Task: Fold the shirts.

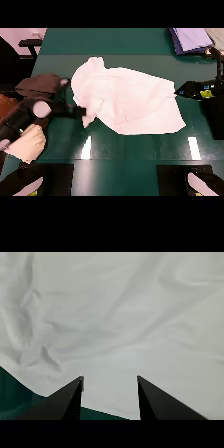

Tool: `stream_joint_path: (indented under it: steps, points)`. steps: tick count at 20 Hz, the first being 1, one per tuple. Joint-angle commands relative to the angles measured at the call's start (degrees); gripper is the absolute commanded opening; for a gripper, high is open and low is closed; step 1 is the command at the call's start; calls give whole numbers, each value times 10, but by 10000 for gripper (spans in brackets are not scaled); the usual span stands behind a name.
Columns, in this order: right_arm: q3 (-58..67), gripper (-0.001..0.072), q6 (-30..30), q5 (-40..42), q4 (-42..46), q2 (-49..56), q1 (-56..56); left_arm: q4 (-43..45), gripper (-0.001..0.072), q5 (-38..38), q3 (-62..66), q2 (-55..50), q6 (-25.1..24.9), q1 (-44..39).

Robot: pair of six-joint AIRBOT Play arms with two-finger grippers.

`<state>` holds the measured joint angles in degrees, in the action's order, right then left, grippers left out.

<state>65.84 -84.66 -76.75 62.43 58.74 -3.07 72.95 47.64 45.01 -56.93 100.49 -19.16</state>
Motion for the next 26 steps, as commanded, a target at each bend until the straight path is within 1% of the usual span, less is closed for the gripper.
stream_joint_path:
  steps: [1, 2, 4, 5, 6, 7, 9, 10, 12, 14, 15, 16, 18, 20, 22, 26]
  points:
    - [0, 386, 0, -2, 0, 0, 0, 70, 26, 14, 80, 0, -23, 97]
    - [0, 386, 0, -2, 1, 0, 0, 70, 27, 0, 87, 0, -39, 119]
    - [0, 386, 0, -2, 1, 0, 0, 69, 28, -5, 86, -8, -50, 143]
    - [0, 386, 0, -2, 1, 0, 0, 70, 166, 2, 86, -14, -54, 151]
    - [0, 386, 1, -2, 2, 0, 0, 70, 468, 5, 86, -17, -55, 160]
    - [0, 386, 1, -2, 2, 0, 0, 68, 497, 14, 87, -17, -55, 175]
    - [0, 386, 1, -2, 2, 0, 1, 59, 497, 58, 88, -17, -63, 216]
    - [0, 386, 1, -3, 2, 0, 1, 50, 497, 92, 85, -17, -83, 235]
    - [0, 386, 1, -3, 2, 0, 0, 6, 497, 139, 63, -17, -154, 258]
    - [0, 386, 1, 2, 2, 0, 0, -61, 497, 133, 15, -17, -210, 262]
    - [0, 386, 1, 2, 2, 0, 0, -103, 497, 113, -16, -17, -236, 262]
    - [0, 386, 1, 1, 2, 0, 1, -131, 497, 88, -43, -17, -253, 262]
    - [0, 386, 1, 1, 2, 0, 0, -161, 496, 31, -90, -17, -261, 262]
    - [0, 386, 1, 1, 2, 0, 0, -168, 497, -2, -112, -17, -263, 262]
    - [0, 386, 1, 1, 1, 0, 0, -170, 496, -7, -113, -17, -271, 261]
    - [0, 386, 1, -4, 1, 0, 0, -169, 497, -5, -113, -18, -271, 261]
